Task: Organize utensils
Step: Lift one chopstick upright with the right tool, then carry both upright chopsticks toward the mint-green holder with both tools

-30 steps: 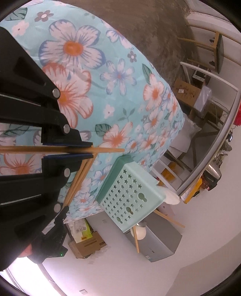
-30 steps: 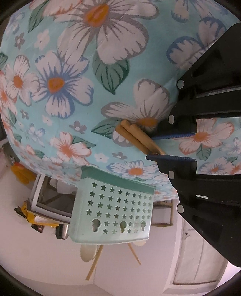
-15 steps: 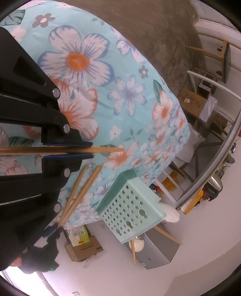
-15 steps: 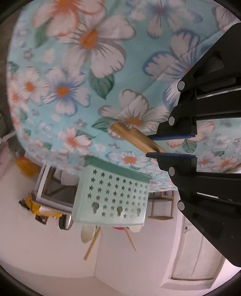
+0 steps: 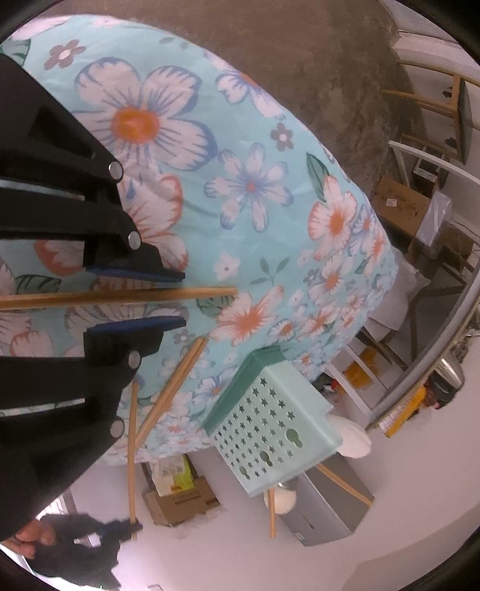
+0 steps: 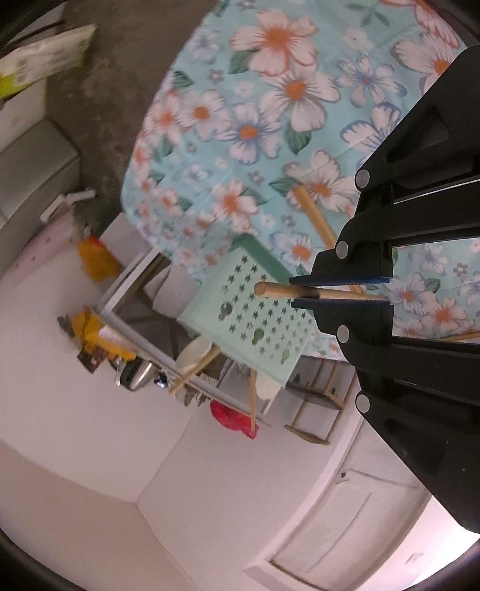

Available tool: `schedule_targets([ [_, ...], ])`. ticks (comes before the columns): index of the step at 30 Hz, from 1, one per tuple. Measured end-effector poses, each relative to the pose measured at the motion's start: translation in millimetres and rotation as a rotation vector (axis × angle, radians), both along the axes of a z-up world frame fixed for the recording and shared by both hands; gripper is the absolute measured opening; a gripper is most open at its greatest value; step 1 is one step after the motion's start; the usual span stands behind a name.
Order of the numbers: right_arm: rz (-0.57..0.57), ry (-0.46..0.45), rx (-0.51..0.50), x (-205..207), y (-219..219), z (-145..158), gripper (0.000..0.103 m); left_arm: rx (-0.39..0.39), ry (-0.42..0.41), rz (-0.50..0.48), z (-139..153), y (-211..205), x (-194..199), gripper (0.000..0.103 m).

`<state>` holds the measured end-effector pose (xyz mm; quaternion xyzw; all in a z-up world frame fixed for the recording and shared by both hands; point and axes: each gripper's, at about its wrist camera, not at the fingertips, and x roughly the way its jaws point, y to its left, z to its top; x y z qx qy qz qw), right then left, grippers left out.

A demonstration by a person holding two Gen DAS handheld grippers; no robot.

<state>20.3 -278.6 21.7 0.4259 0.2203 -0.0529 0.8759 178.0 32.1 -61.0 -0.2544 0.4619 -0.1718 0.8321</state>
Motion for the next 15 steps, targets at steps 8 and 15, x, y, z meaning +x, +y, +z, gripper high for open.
schedule_targets([
  [8, 0.027, -0.033, -0.142, -5, 14, 22, 0.004, 0.126, 0.055, -0.056, 2, -13, 21, 0.018],
  [15, 0.055, -0.043, -0.208, -6, 21, 25, 0.004, 0.201, 0.03, -0.078, 0, -18, 23, 0.008],
])
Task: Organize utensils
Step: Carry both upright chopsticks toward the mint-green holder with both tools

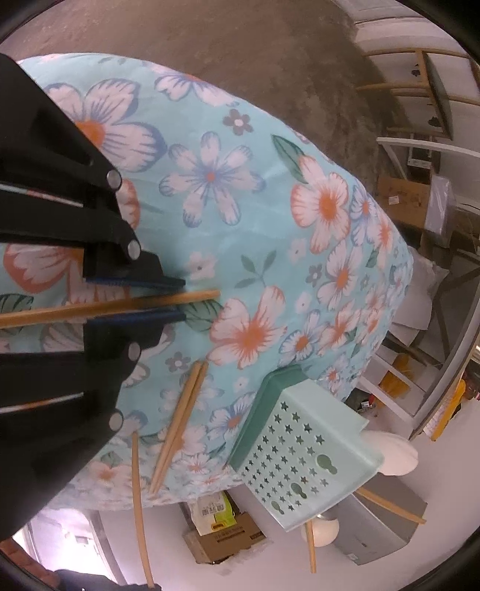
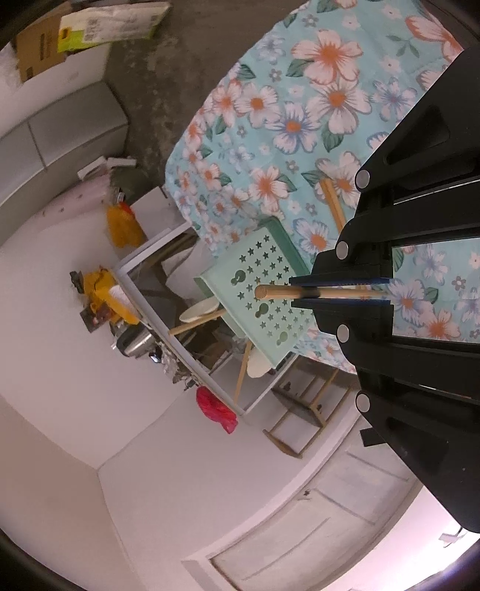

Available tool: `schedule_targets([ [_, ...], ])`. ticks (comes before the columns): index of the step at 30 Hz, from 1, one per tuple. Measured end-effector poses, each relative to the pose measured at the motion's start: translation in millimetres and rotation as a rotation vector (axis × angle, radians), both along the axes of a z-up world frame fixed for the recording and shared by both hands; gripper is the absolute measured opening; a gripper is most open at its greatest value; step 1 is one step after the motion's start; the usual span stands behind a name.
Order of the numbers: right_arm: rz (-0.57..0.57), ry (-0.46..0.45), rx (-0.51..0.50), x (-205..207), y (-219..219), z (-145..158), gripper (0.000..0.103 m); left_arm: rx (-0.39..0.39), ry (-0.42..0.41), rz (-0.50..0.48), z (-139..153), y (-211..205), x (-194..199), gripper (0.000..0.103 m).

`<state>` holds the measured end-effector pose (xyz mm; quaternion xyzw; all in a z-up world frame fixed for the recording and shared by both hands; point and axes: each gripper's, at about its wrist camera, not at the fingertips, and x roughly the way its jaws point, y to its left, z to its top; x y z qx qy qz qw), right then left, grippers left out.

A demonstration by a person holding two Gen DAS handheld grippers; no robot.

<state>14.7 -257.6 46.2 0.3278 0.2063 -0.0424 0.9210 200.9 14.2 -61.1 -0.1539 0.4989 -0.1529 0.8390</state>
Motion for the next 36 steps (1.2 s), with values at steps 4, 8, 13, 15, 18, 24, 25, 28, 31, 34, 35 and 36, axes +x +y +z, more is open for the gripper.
schedule_targets([
  [4, 0.012, -0.005, -0.019, 1, 3, 2, 0.004, -0.009, -0.005, 0.014, 3, 1, 0, 0.006],
  [8, 0.018, -0.018, -0.025, -1, 5, 6, 0.004, -0.027, -0.031, 0.023, 14, 2, -4, 0.006],
  [13, 0.01, -0.041, -0.031, -8, 6, 13, 0.004, -0.055, -0.103, 0.031, 41, 2, -11, 0.006],
  [15, 0.006, -0.048, -0.034, -11, 7, 15, 0.004, -0.066, -0.142, 0.042, 54, 3, -16, 0.006],
  [18, 0.002, -0.058, -0.04, -15, 6, 20, 0.004, -0.08, -0.203, 0.054, 74, 6, -23, 0.006],
  [24, -0.002, -0.085, -0.044, -22, 6, 28, 0.004, -0.088, -0.3, 0.068, 110, 8, -39, 0.006],
  [25, -0.004, -0.091, -0.044, -24, 6, 29, 0.004, -0.088, -0.314, 0.069, 114, 8, -41, 0.006],
  [28, -0.006, -0.104, -0.041, -29, 6, 32, 0.004, -0.086, -0.346, 0.074, 126, 8, -49, 0.006],
  [31, -0.009, -0.115, -0.038, -34, 7, 33, 0.004, -0.085, -0.369, 0.078, 135, 8, -56, 0.006],
  [34, -0.013, -0.124, -0.042, -39, 7, 35, 0.004, -0.087, -0.393, 0.084, 143, 8, -61, 0.006],
  [35, -0.014, -0.126, -0.044, -41, 7, 35, 0.004, -0.089, -0.404, 0.088, 147, 9, -63, 0.006],
  [36, -0.015, -0.128, -0.044, -43, 7, 36, 0.004, -0.091, -0.414, 0.091, 151, 9, -64, 0.006],
])
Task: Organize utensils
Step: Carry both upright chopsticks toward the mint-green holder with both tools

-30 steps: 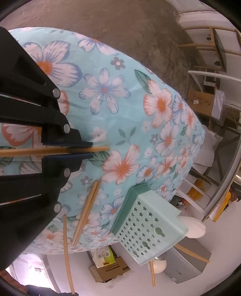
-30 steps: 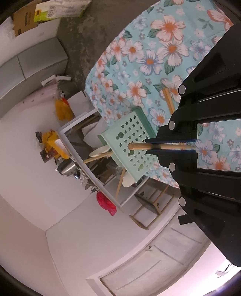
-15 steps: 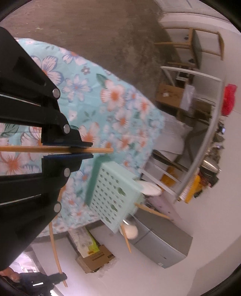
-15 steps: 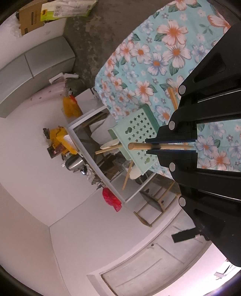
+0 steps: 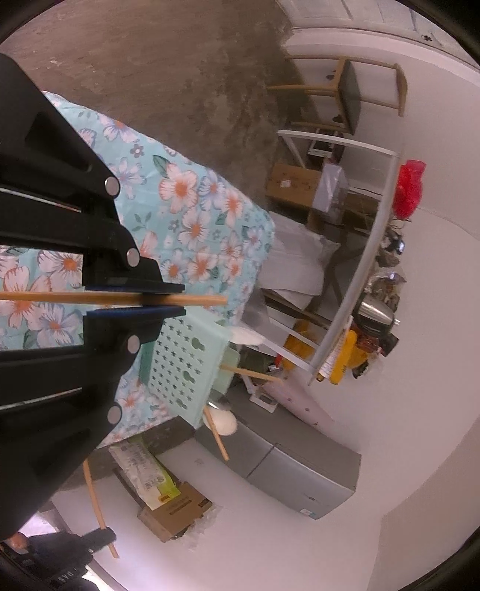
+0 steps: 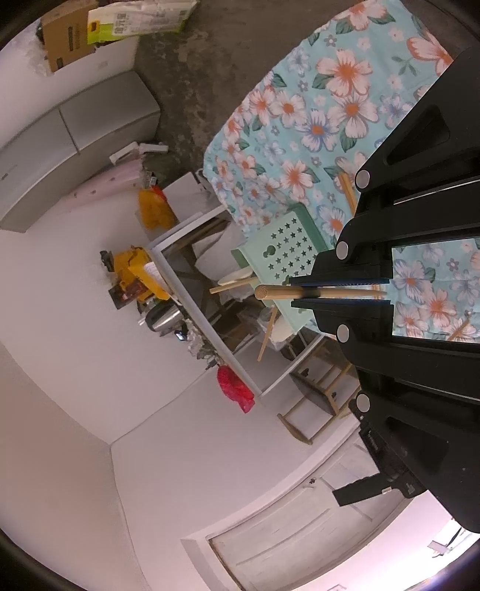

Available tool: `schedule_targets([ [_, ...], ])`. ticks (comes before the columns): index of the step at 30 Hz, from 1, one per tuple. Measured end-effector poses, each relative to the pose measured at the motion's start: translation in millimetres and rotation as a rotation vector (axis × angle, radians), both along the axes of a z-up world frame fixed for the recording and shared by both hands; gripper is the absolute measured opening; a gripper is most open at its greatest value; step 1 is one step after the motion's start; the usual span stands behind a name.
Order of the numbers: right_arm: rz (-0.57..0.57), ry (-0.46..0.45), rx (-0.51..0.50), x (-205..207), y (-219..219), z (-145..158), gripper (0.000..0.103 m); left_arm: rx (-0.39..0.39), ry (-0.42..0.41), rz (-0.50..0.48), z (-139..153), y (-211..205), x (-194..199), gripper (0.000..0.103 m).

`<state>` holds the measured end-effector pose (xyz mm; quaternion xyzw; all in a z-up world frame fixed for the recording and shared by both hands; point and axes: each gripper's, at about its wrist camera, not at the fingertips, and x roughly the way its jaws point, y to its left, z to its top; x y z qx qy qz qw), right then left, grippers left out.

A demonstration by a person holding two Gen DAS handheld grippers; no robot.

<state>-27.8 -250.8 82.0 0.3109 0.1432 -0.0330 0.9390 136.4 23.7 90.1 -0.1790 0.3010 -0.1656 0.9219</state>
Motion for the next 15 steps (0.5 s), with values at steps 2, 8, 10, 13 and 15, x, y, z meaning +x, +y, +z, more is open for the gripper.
schedule_targets([
  [2, -0.003, -0.008, 0.002, -3, -1, 1, 0.004, -0.005, -0.031, 0.006, 12, 1, -4, 0.006],
  [8, -0.019, -0.027, -0.006, -12, -4, 2, 0.004, -0.012, -0.153, 0.014, 52, 3, -14, 0.006],
  [10, -0.024, -0.025, -0.012, -13, -4, 2, 0.004, -0.026, -0.201, 0.009, 68, 2, -16, 0.006],
  [13, -0.026, -0.03, -0.009, -11, -7, 0, 0.004, -0.049, -0.277, -0.003, 92, -4, -14, 0.006],
  [15, -0.025, -0.033, 0.001, -8, -10, -3, 0.004, -0.062, -0.319, -0.013, 105, -11, -9, 0.006],
])
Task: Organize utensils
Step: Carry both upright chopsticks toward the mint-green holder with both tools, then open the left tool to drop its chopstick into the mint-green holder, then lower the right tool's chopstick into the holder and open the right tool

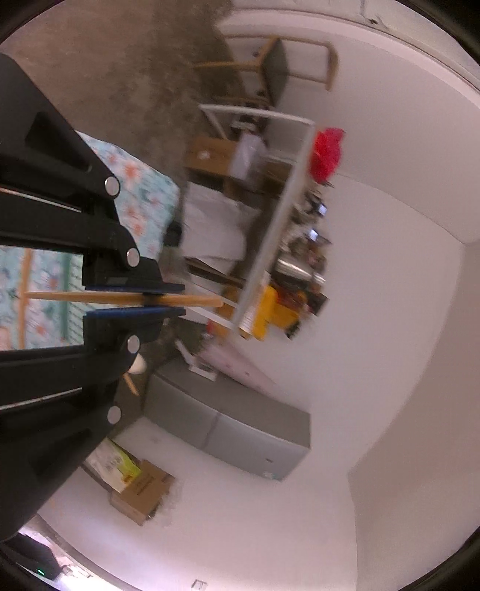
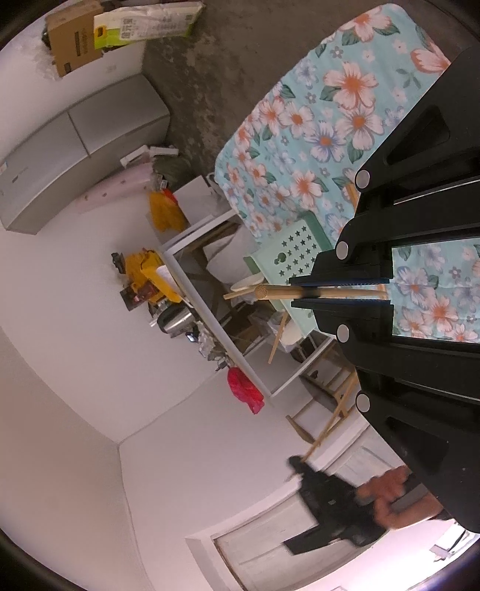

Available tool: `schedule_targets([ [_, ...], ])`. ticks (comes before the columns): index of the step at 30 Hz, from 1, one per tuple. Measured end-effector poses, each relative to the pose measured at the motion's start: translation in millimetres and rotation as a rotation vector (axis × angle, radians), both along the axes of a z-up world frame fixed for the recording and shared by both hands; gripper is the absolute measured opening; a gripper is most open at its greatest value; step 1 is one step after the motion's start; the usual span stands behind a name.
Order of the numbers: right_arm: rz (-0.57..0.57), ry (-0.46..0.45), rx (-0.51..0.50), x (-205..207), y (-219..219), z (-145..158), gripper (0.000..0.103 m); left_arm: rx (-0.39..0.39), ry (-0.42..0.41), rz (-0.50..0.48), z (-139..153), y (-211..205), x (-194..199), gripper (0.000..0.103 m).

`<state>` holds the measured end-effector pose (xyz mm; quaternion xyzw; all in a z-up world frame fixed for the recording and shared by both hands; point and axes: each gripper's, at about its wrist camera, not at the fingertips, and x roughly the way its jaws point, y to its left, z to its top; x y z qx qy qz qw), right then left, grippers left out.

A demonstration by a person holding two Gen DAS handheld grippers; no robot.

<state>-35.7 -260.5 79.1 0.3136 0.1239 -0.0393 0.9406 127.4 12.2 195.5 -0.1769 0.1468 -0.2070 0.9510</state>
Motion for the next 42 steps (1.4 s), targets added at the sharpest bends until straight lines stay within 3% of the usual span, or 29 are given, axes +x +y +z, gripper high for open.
schedule_targets([
  [6, 0.032, -0.007, 0.039, 19, -12, -9, 0.004, -0.023, -0.121, -0.025, 38, -35, 29, 0.006],
  [10, 0.059, -0.02, 0.056, 27, -20, -12, 0.004, -0.023, -0.168, -0.015, 45, -63, 56, 0.006],
  [22, 0.072, -0.017, 0.068, 34, -31, -16, 0.004, 0.054, -0.172, 0.05, -4, -123, 123, 0.006],
  [26, 0.072, -0.008, 0.074, 34, -32, -19, 0.004, 0.078, -0.117, 0.04, -31, -128, 135, 0.006],
  [28, 0.071, -0.002, 0.07, 34, -32, -19, 0.004, 0.08, -0.099, 0.035, -39, -125, 134, 0.011],
  [30, 0.071, 0.004, 0.068, 34, -31, -18, 0.004, 0.076, -0.093, 0.029, -44, -121, 128, 0.035],
  [33, 0.069, 0.005, 0.06, 33, -28, -16, 0.004, 0.056, -0.096, 0.009, -45, -114, 119, 0.05],
  [42, 0.059, -0.035, -0.034, 30, -15, 18, 0.004, 0.039, -0.047, -0.008, -42, -73, 75, 0.069],
])
